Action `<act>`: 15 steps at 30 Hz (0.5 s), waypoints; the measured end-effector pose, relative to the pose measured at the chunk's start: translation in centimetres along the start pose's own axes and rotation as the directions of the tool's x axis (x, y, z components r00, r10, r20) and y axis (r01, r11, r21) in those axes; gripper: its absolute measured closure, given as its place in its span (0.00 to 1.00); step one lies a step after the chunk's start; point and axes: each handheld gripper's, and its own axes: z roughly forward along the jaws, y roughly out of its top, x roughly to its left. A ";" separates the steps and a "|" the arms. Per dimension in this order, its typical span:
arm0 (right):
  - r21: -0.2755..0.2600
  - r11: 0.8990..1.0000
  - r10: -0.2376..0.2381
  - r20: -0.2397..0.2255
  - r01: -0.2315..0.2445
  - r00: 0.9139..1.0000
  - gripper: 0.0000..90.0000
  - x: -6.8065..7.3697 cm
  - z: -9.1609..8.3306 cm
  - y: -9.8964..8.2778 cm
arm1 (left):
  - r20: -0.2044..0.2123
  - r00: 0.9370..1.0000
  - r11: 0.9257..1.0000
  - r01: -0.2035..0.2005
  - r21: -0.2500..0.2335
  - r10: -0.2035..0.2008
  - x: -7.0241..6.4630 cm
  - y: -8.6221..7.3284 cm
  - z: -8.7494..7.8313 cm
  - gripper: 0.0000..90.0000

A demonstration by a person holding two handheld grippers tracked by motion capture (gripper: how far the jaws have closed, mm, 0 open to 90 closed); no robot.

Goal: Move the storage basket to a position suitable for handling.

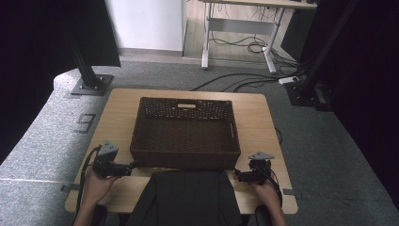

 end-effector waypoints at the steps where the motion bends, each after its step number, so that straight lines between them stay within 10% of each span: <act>1: 0.000 1.000 0.000 0.000 0.000 1.000 0.00 0.0 0.0 0.0 | 0.000 1.000 1.000 0.000 0.000 0.000 0.0 0.0 0.0 0.00; 9: 0.000 1.000 0.001 0.001 -0.001 1.000 0.00 0.0 0.0 0.0 | 0.001 0.999 0.999 0.044 0.015 -0.044 1.5 -2.8 2.0 0.00; 15: 0.001 1.000 -0.001 0.000 0.001 1.000 0.00 0.0 0.0 0.0 | -0.019 1.000 0.995 -0.018 0.098 0.020 1.4 -3.7 3.5 0.00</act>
